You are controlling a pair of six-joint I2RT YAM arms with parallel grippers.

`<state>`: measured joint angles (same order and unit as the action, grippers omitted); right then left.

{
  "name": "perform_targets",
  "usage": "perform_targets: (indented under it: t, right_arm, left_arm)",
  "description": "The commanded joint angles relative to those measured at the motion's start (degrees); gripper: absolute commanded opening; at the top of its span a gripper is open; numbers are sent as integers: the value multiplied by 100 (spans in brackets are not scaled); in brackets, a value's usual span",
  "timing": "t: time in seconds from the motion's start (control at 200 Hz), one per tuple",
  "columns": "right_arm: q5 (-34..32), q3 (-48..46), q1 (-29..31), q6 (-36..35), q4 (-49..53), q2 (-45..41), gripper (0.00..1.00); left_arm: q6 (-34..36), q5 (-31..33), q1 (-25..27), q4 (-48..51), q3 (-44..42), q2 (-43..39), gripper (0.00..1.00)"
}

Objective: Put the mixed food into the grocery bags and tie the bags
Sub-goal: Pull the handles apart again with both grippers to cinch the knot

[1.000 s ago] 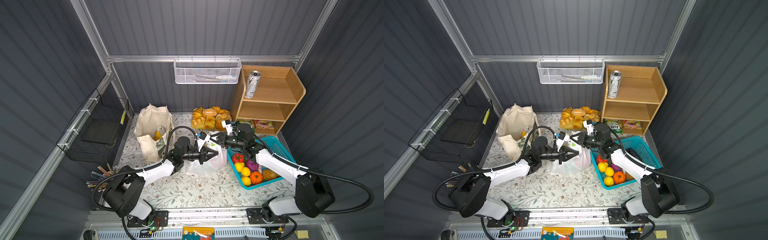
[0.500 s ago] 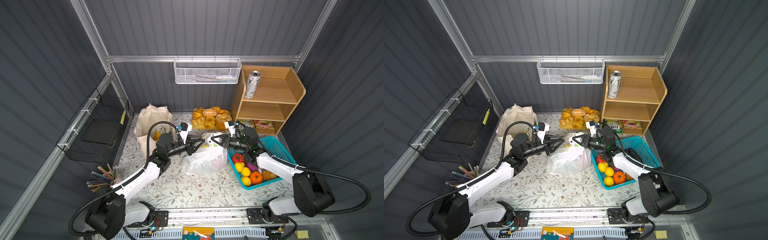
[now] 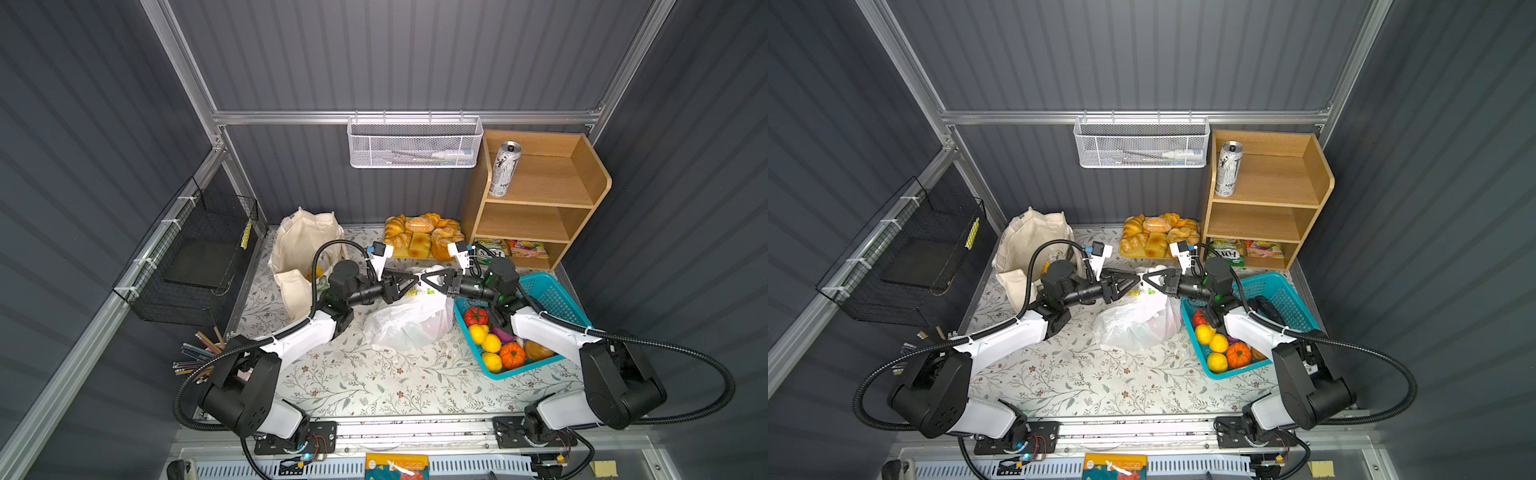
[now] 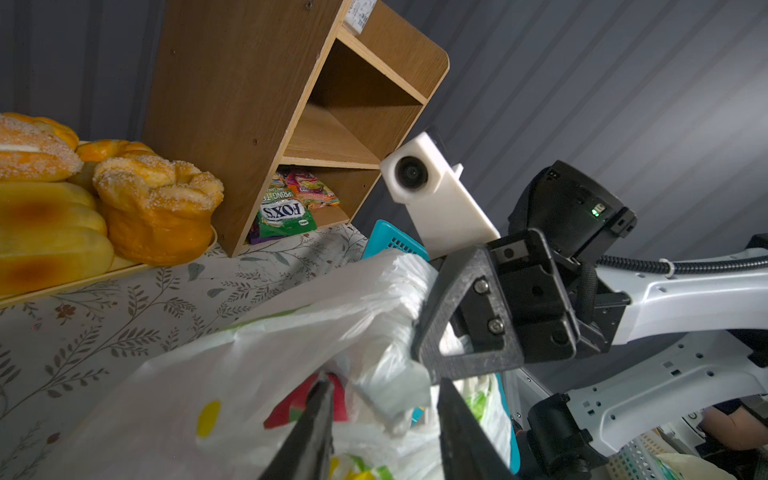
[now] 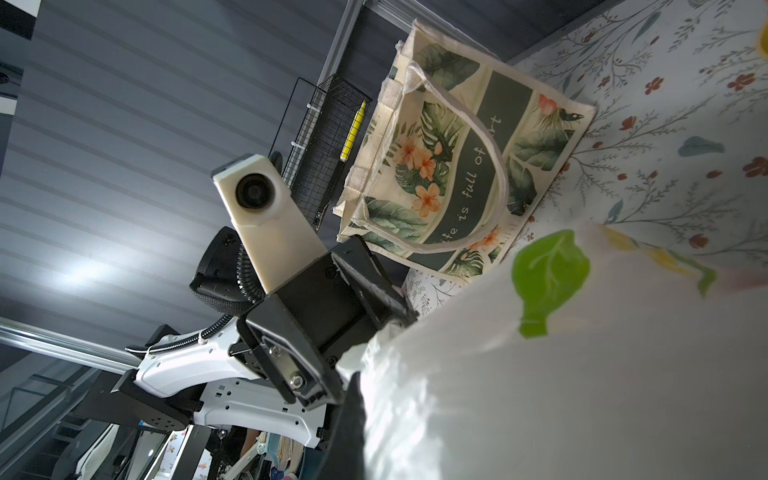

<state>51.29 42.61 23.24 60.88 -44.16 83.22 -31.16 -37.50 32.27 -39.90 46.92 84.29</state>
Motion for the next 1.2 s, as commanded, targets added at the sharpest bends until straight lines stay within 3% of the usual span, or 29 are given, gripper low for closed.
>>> perform_targets:
  t: [0.0, 0.14, 0.345, 0.535, 0.625, 0.665, 0.735, 0.79, 0.936, 1.196]
  right_arm:
    - [153, -49, -9, 54, -395, 71, 0]
    - [150, -90, -18, 104, -496, 89, 0]
    - [144, -165, -16, 125, -539, 80, 0]
    - [132, -257, -58, 130, -552, 37, 0]
    - [132, -277, -94, 151, -567, 5, 15]
    - [144, -280, -100, 160, -567, -15, 28]
    - [146, -310, -121, 160, -556, -76, 46]
    - [146, -346, -144, 148, -492, -179, 53]
    - [91, -636, -198, -234, 162, -713, 59]
    - [-426, -1527, -198, -1138, 1869, -2186, 59]
  left_arm:
    - [-190, -92, 86, -440, 163, 140, 42]
    - [-334, -90, 173, -674, 236, 354, 42]
    - [-479, -82, 218, -961, 223, 483, 24]
    - [-479, -12, 218, -1002, 134, 426, 17]
    - [-477, -31, 218, -989, 92, 405, 5]
    - [-477, -29, 223, -1001, 68, 396, 1]
    - [-479, -5, 218, -1035, 20, 361, 0]
    - [-479, 15, 218, -1031, 7, 351, 0]
    - [-453, 144, 218, -919, 13, 342, 0]
    - [-125, 337, 219, -326, 43, 326, 0]
